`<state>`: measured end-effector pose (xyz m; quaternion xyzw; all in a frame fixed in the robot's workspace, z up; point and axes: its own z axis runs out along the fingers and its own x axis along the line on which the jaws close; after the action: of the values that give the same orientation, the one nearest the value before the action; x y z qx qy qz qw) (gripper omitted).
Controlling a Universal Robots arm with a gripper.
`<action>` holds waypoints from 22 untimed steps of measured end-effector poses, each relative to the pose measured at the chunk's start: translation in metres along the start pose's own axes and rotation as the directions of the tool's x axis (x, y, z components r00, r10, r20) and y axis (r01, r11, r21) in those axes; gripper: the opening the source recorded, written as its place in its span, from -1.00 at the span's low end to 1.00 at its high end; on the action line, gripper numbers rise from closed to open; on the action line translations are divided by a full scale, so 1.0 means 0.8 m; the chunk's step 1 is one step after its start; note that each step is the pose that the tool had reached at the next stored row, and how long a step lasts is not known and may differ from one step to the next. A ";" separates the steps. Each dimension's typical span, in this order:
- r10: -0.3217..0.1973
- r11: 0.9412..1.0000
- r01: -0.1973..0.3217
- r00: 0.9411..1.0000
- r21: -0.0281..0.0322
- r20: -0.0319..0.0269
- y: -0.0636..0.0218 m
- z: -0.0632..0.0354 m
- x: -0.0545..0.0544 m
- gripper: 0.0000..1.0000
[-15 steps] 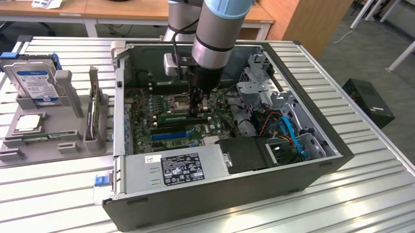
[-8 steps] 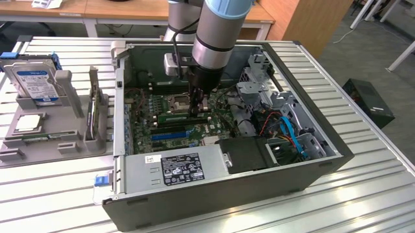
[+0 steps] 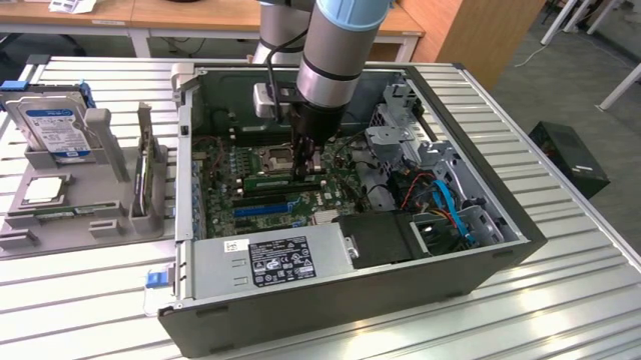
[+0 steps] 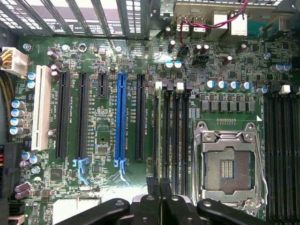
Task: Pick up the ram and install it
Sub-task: 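Insert the ram into the slot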
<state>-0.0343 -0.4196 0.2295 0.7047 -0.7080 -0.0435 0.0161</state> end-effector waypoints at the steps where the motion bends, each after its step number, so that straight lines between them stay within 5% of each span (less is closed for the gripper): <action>1: 0.000 1.000 0.000 1.000 0.000 0.000 0.000 0.000 0.000 -0.76; 22: 0.000 1.000 0.000 1.000 0.000 0.000 -0.002 0.009 0.000 -0.76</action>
<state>-0.0334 -0.4195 0.2220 0.7047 -0.7080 -0.0435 0.0161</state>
